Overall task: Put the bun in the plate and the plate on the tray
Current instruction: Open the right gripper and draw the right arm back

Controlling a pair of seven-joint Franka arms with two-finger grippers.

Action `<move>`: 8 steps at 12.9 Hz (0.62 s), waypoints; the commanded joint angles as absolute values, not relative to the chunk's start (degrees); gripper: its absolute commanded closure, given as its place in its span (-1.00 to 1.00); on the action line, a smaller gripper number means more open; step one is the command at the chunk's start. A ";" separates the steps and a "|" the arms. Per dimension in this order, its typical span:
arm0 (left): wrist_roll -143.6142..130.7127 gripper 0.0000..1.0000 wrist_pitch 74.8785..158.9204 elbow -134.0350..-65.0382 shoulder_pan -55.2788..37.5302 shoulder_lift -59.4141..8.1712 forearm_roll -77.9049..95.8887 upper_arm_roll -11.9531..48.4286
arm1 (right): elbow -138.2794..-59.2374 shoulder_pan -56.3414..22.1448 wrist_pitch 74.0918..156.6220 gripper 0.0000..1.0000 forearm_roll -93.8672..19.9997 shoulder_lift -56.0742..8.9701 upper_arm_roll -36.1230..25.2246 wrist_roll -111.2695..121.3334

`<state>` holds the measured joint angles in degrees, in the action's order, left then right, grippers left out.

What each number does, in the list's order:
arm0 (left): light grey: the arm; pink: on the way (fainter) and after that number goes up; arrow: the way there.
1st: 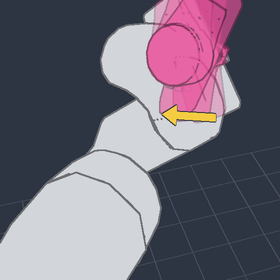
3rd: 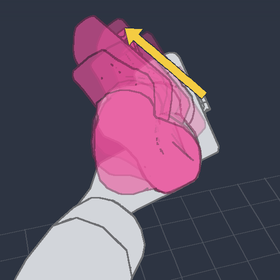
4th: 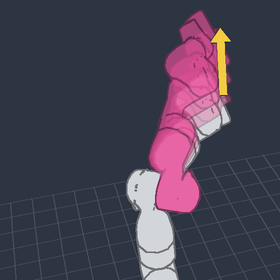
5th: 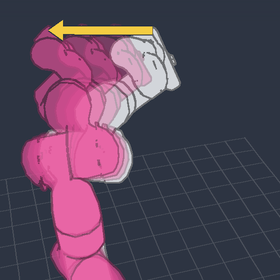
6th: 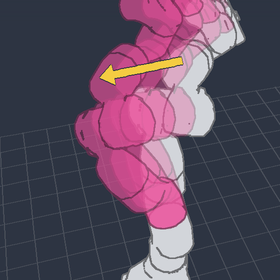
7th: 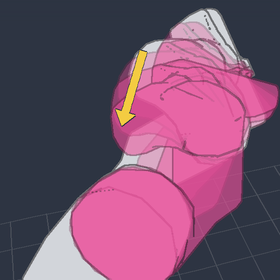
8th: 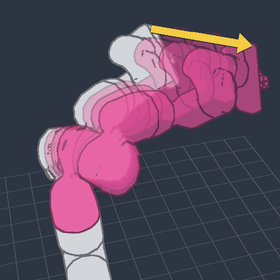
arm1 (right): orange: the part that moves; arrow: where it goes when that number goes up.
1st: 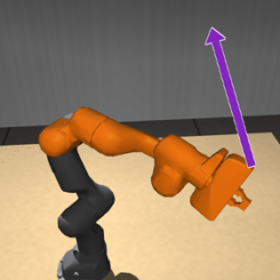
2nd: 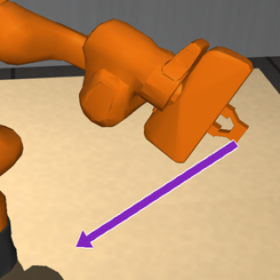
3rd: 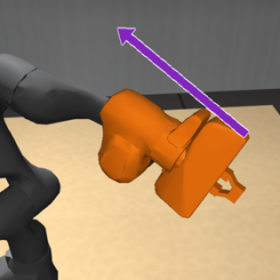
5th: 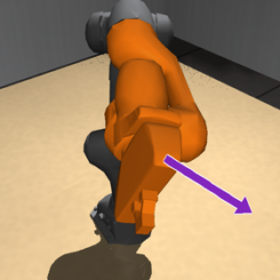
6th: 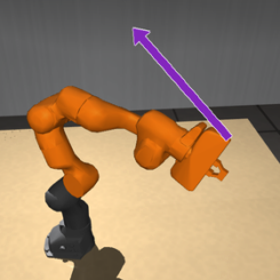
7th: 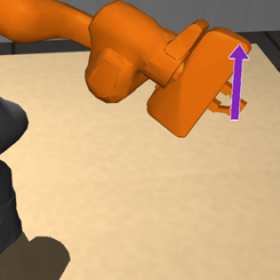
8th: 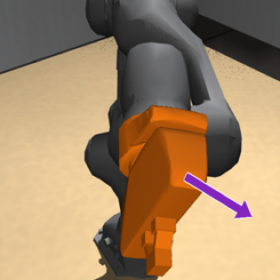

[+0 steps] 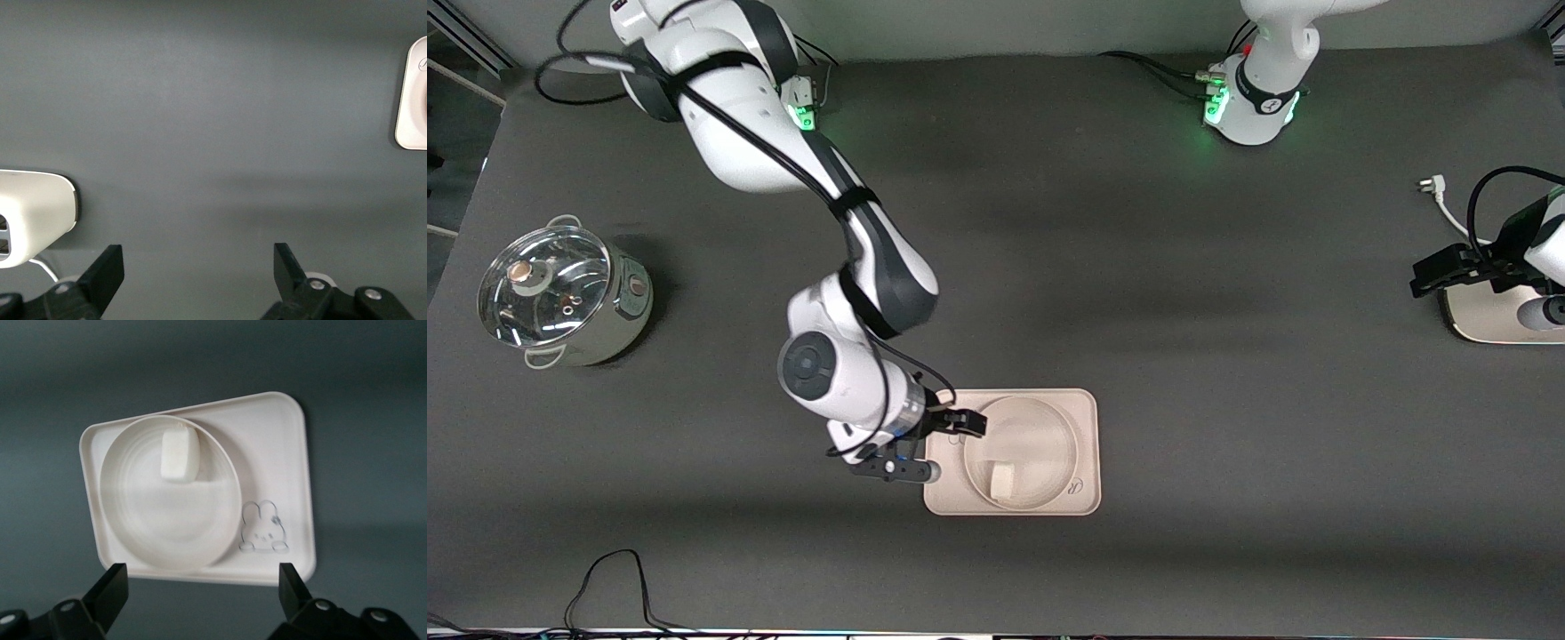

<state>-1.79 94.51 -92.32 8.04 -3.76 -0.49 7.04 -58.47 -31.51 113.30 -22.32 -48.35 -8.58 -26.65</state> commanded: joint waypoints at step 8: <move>-1.23 -1.00 94.39 -92.90 8.17 -2.72 -0.18 6.86 | -82.00 -11.63 86.50 -1.00 -3.36 -4.32 -3.34 -12.69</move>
<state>-1.79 94.52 -92.38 8.08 -3.73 -0.47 6.99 -75.91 -16.39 87.73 -6.47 -10.26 -6.22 -18.18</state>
